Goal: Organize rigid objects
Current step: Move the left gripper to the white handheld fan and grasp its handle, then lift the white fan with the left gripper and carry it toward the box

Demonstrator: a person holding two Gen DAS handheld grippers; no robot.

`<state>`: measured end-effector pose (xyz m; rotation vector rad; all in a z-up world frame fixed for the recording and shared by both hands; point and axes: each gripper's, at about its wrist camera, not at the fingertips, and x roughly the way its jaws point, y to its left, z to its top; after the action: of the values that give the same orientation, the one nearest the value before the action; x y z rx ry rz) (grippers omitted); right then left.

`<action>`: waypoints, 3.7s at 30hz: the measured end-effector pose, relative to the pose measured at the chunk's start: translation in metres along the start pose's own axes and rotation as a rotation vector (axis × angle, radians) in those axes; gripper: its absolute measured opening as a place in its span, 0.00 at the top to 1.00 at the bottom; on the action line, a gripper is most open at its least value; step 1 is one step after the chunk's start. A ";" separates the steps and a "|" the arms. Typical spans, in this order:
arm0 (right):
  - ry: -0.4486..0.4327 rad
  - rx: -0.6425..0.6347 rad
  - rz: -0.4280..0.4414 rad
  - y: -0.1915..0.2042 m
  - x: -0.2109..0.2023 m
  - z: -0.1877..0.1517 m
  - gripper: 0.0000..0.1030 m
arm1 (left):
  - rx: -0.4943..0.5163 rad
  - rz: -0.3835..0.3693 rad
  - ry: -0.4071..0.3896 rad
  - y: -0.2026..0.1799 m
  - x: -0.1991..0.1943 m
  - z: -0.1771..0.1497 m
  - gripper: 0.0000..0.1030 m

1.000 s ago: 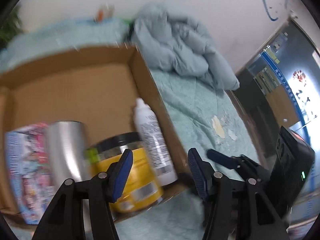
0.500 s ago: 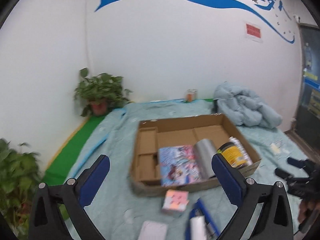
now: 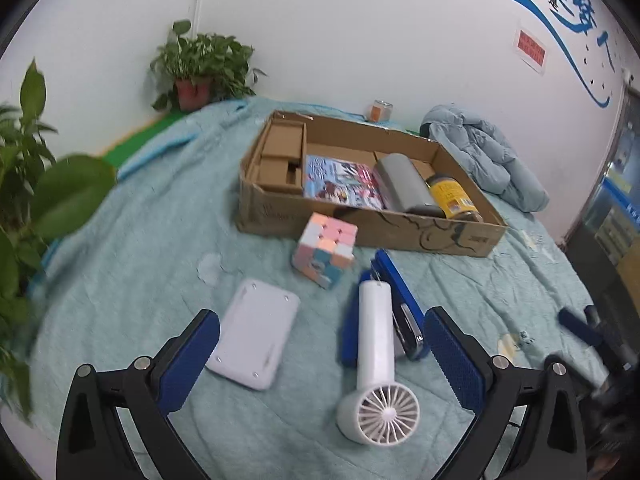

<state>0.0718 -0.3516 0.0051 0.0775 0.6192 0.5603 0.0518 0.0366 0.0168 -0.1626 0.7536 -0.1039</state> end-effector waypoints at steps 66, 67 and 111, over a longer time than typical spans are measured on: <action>0.227 0.581 0.218 -0.044 0.060 -0.072 0.44 | -0.171 -0.462 0.483 -0.048 0.154 -0.026 0.48; 0.213 0.500 0.165 -0.038 0.057 -0.066 0.44 | -0.173 -0.464 0.503 -0.052 0.158 -0.029 0.51; 0.066 0.069 0.003 0.048 0.112 0.073 0.43 | 0.085 -0.477 0.187 -0.025 0.126 0.198 0.72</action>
<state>0.1659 -0.2457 0.0167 0.1249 0.7031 0.5462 0.2790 0.0146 0.0788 -0.2518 0.8836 -0.6108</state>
